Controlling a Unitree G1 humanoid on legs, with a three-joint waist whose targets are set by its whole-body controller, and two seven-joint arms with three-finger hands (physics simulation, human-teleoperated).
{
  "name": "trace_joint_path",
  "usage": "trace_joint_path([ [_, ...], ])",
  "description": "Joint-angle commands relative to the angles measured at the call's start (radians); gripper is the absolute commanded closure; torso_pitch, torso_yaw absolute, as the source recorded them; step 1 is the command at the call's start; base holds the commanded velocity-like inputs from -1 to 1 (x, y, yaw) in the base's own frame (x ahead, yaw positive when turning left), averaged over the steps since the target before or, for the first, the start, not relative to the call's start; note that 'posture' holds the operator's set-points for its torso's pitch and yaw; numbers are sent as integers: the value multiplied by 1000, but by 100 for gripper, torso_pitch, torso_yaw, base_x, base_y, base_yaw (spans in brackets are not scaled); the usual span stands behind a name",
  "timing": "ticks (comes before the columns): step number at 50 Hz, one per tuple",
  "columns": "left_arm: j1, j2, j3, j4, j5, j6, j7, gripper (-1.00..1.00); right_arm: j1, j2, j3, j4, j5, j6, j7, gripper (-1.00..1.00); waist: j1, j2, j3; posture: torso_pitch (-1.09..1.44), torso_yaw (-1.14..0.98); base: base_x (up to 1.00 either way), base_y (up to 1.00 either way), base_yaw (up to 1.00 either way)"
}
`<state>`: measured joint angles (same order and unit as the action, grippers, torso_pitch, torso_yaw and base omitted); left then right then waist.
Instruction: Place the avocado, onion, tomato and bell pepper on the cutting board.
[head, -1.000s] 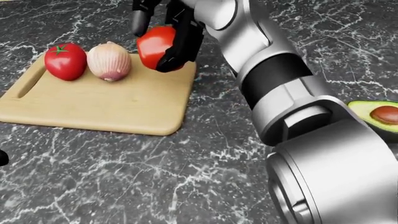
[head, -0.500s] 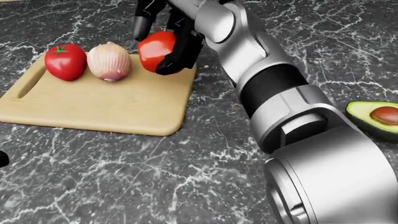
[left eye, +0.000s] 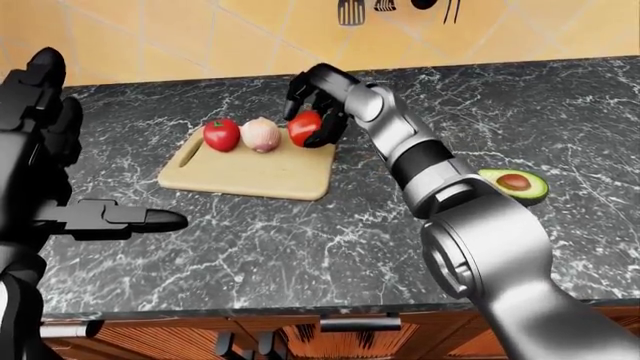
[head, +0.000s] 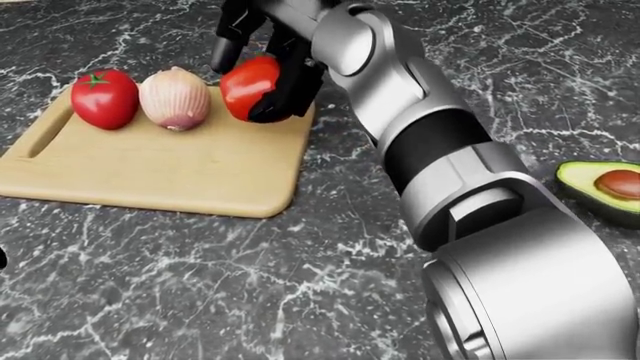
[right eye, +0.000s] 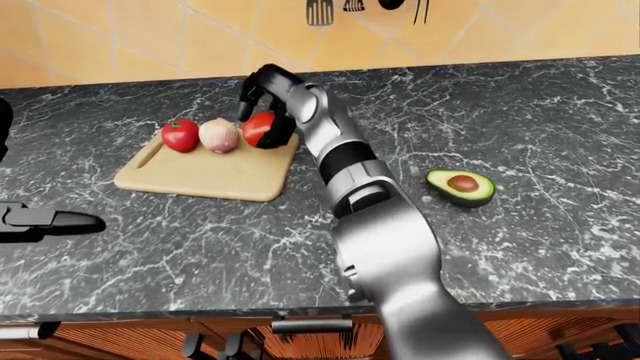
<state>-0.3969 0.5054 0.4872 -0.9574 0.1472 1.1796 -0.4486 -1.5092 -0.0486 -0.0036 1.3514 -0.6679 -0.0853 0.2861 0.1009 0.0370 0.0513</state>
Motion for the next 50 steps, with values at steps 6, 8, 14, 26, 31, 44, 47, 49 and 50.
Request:
trace_joint_path([
  [6, -8, 13, 26, -24, 6, -24, 1, -100, -43, -10, -9, -47, 10, -21, -17, 11, 0, 7, -29, 0, 13, 0, 0, 0],
  [8, -6, 11, 20, -20, 9, -29, 6, -100, -41, -9, -9, -47, 11, -21, -15, 2, 0, 7, -28, 0, 13, 0, 0, 0],
  [14, -9, 3, 2, -6, 16, -43, 19, -100, -41, -9, -9, -47, 13, -20, -12, -30, 1, 6, -29, 0, 13, 0, 0, 0],
  [26, -19, 7, 3, -4, 17, -39, 14, -100, -43, -13, -8, -48, 12, -21, -10, -100, 0, 6, -30, 0, 13, 0, 0, 0],
  [31, -29, 16, 4, -6, 16, -27, 11, -100, -48, -18, -10, -50, 13, -20, -6, -100, 0, 6, -30, 0, 13, 0, 0, 0],
  [44, -11, 0, 7, 1, 14, -50, 19, -100, -75, -71, -10, -101, 27, 29, 1, -100, 1, 4, -28, 0, 13, 0, 0, 0],
  [47, -8, -9, -2, 13, 15, -64, 28, -100, -84, -91, -14, -127, 37, 53, 1, -100, 2, 3, -27, 0, 13, 0, 0, 0],
  [49, -11, -11, -8, 22, 15, -70, 33, -100, -94, -106, -9, -142, 34, 69, -2, -100, 3, 1, -27, 0, 13, 0, 0, 0],
  [50, -13, -14, -12, 25, 15, -75, 36, -100, -100, -112, -8, -146, 34, 76, 1, -100, 3, 1, -28, 0, 13, 0, 0, 0],
])
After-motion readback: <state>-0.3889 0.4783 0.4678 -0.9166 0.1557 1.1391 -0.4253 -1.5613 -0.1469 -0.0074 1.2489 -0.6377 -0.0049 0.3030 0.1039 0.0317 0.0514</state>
